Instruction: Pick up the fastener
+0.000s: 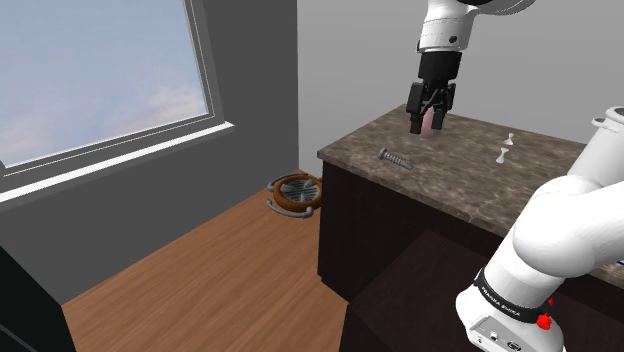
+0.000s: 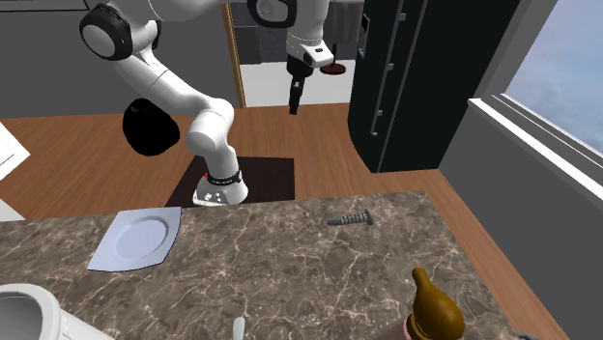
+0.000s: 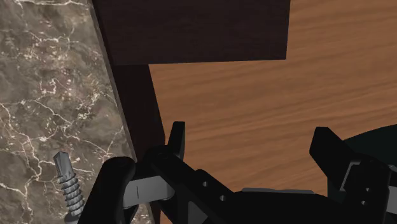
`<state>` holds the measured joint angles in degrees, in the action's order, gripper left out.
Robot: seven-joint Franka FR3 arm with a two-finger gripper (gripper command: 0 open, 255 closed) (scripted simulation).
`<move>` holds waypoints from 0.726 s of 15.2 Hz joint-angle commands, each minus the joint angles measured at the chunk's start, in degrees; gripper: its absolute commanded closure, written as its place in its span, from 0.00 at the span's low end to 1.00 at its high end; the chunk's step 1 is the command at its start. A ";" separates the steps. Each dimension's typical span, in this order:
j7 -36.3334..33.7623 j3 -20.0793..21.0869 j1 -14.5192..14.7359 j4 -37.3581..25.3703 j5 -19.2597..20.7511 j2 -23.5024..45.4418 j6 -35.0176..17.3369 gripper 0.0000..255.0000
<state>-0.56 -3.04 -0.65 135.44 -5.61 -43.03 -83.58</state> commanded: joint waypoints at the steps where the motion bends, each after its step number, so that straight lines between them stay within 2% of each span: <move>1: 0.00 0.00 0.00 0.00 0.00 0.00 0.00 0.00; 11: 14.65 -9.89 -2.11 2.42 6.48 10.97 -13.97 0.00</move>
<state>12.46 -11.86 -2.54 137.82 0.30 -33.40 -96.02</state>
